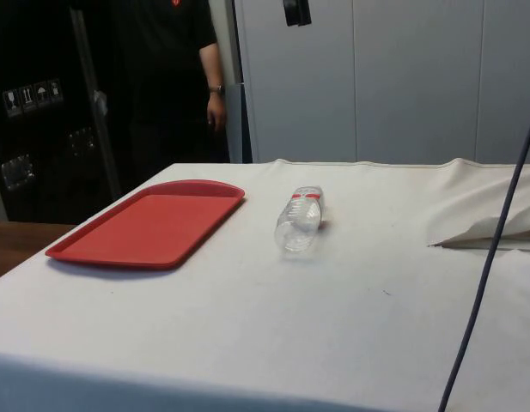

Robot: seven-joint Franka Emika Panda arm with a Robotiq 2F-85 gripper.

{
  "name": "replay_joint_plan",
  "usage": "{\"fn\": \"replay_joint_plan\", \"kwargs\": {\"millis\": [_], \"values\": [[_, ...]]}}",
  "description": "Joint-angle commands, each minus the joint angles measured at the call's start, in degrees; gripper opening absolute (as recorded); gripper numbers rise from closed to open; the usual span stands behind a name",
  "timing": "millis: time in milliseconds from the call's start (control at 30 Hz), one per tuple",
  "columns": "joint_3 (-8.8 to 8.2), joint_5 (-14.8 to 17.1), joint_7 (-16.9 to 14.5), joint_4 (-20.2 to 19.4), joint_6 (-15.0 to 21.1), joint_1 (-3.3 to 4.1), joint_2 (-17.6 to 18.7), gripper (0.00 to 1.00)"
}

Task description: Place the bottle upright on the tray.

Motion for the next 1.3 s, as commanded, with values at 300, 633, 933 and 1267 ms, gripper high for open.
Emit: {"fn": "replay_joint_plan", "kwargs": {"millis": [300, 633, 933, 1267], "values": [[0.0, -0.3, 4.0, -0.9, 1.2, -0.17, 0.5, 1.0], [-0.52, -0.6, 6.5, -0.5, 1.1, -0.34, 1.4, 1.0], [-2.29, -0.4, 6.5, -0.1, 1.8, -0.52, 2.9, 1.0], [-3.21, -0.5, 8.3, -0.5, 3.6, -0.57, 4.0, 1.0]]}}
